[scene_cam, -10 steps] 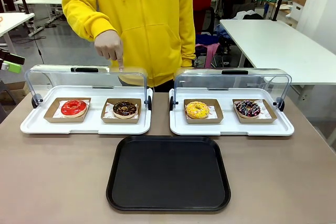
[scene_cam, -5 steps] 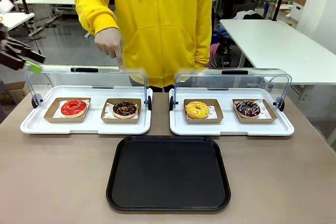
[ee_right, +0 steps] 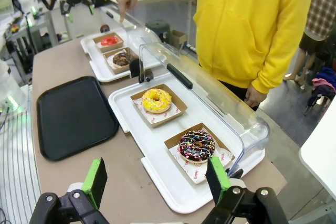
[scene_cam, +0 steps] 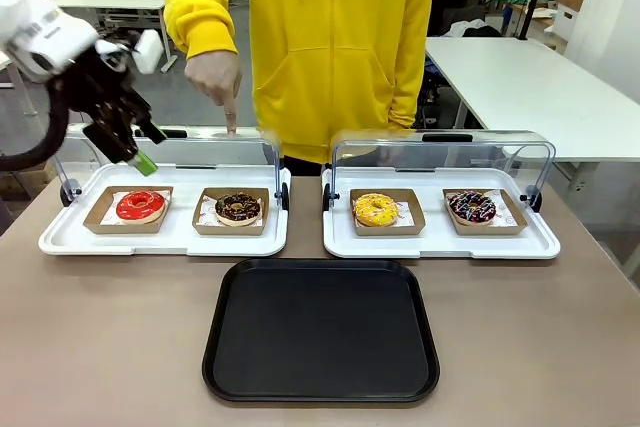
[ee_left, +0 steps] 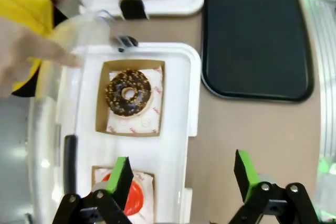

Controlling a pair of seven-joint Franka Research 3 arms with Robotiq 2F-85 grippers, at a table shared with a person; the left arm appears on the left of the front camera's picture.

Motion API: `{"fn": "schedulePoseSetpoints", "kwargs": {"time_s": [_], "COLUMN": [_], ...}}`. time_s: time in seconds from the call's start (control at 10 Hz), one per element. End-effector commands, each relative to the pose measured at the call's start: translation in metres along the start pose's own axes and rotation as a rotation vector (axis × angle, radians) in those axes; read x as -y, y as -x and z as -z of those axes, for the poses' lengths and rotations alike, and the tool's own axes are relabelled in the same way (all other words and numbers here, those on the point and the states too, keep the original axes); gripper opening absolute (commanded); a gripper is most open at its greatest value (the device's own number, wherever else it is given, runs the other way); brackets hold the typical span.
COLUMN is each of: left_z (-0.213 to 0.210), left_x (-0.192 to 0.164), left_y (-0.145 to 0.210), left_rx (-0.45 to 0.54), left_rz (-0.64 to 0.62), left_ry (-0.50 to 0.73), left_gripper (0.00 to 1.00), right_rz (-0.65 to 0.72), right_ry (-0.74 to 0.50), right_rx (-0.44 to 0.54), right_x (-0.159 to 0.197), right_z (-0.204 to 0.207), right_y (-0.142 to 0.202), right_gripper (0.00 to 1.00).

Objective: Move the second donut from the left to the tray.
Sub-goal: Pick up the Paper togo box containing the Donut indicated by the person and place it on the Handle tray.

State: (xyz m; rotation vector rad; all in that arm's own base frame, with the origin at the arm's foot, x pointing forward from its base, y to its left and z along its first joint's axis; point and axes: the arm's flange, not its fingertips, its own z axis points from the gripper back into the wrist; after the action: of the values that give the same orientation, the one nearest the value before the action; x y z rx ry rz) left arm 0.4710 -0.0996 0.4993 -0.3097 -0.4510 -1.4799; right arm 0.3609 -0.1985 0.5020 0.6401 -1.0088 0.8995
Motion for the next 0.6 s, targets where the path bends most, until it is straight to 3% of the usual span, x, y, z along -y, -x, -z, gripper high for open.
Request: {"fn": "schedulePoseSetpoints", "kwargs": {"time_s": [0.0,0.5], "left_z": [0.035,0.122], "left_x": [0.004,-0.001], "left_y": [-0.009,-0.008], "left_rx": [-0.137,-0.279], "left_rz": [0.013,0.024], "left_ry": [-0.025,-0.093], "left_gripper": [1.0,1.0], "right_rz": [-0.01,-0.01], "right_ry": [0.001,0.001], "right_rx": [0.023,0.023], "right_x": [0.002,0.002], "right_z": [0.0,0.0], "right_y": [-0.002,-0.002], "right_gripper": [1.0,1.0]}}
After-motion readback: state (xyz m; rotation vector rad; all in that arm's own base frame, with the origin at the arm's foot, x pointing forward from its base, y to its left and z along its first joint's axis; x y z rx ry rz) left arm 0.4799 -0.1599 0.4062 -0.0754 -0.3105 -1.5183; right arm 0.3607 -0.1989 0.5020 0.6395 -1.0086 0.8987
